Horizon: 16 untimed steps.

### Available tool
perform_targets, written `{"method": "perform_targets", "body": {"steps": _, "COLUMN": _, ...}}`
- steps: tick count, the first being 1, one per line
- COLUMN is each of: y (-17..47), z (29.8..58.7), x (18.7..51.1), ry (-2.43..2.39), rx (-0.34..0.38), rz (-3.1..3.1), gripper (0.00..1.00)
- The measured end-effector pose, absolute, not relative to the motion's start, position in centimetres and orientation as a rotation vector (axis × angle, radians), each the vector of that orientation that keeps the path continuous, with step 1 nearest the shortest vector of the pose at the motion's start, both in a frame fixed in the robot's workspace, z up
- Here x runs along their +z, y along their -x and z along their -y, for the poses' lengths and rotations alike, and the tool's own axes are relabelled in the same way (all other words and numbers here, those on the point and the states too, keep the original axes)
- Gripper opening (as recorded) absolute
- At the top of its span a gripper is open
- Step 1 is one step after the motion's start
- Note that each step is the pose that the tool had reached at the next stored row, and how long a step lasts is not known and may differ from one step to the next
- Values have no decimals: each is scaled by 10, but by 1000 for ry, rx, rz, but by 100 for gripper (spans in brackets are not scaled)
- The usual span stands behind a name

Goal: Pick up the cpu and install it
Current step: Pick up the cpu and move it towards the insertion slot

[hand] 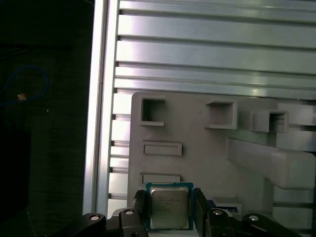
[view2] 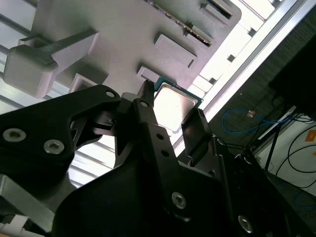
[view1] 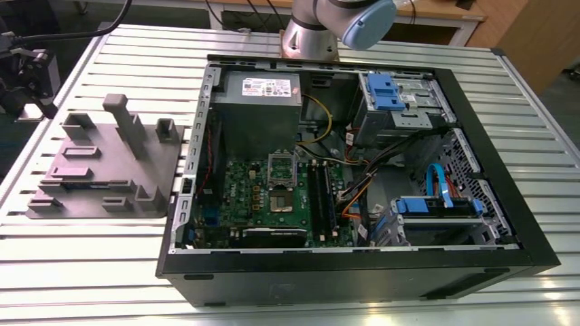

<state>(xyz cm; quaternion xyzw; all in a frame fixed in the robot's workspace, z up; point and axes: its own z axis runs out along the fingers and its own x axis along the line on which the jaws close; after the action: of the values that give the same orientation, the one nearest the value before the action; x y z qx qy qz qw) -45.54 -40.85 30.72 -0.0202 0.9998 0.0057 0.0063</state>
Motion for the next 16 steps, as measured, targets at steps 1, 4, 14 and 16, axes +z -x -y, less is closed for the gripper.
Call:
{"method": "perform_targets", "body": {"steps": 1, "y": 455, "z": 409, "x": 307, "ry": 63, "rx": 18, "rz": -3128, "gripper": 47}}
{"method": "perform_targets", "body": {"steps": 4, "y": 455, "z": 409, "x": 307, "ry": 63, "rx": 18, "rz": -3128, "gripper": 47}}
{"method": "perform_targets", "body": {"steps": 14, "y": 455, "z": 409, "x": 315, "ry": 63, "rx": 18, "rz": -3128, "gripper": 47}}
{"method": "perform_targets", "body": {"steps": 16, "y": 455, "z": 409, "x": 315, "ry": 63, "rx": 18, "rz": -3128, "gripper": 47}}
